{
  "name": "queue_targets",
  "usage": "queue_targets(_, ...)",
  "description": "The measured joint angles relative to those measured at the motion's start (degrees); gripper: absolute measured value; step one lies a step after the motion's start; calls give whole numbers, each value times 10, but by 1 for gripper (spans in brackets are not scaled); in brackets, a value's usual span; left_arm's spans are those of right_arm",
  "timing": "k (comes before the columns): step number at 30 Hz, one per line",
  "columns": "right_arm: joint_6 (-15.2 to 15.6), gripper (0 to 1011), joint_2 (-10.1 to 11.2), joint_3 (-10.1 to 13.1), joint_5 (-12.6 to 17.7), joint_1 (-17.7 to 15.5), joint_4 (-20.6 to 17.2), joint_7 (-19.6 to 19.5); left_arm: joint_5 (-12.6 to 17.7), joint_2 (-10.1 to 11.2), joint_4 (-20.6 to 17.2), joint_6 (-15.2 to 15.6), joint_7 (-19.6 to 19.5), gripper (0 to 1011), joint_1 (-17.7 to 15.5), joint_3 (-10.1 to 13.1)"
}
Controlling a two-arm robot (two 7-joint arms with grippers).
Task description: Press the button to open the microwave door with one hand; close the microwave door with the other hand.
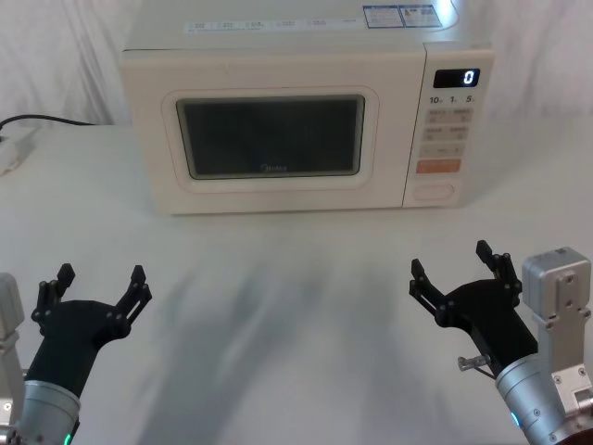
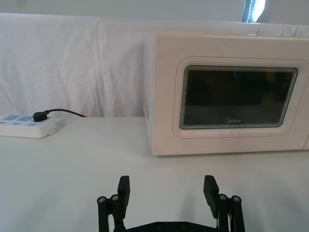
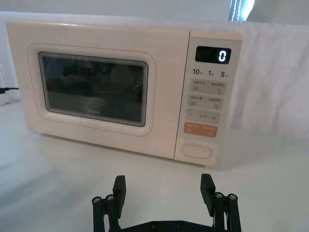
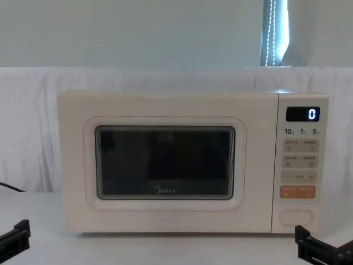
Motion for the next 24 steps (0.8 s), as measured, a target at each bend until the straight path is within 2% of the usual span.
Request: queue_targets(24,0,1002,0,0,0,0,0,0,0,0,0,0,0,1001,0,0)
